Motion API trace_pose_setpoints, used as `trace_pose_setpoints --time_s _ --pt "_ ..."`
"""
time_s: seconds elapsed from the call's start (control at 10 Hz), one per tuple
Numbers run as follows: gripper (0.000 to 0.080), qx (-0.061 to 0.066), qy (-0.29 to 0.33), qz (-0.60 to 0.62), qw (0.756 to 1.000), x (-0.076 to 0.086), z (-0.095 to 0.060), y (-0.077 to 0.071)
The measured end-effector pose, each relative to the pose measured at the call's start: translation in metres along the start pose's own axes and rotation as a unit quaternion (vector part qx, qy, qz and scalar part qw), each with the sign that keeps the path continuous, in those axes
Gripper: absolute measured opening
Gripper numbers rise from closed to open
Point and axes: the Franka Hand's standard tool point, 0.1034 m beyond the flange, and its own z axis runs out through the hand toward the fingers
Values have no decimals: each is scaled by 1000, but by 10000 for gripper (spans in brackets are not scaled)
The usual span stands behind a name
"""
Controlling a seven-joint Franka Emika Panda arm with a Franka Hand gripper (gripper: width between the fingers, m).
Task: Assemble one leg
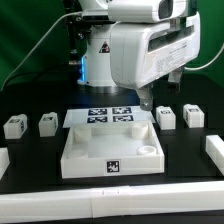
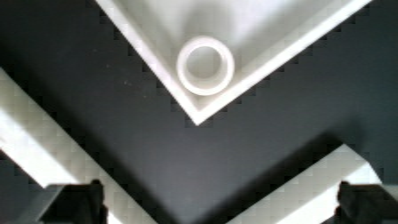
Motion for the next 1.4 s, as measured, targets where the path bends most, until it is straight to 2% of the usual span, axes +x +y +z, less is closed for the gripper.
trace_pose_setpoints --time_s 0.6,0.8,1.1,1.2,1.4 --pt "650 -1 0 -21 1000 0 0 0" --pt "650 -4 1 -30 1000 -4 -7 -2" --pt "650 -17 5 -237 971 -40 -3 -9" --pt "650 -19 4 -291 956 -48 -1 -7" --pt "650 -22 5 -317 948 -48 -4 -4"
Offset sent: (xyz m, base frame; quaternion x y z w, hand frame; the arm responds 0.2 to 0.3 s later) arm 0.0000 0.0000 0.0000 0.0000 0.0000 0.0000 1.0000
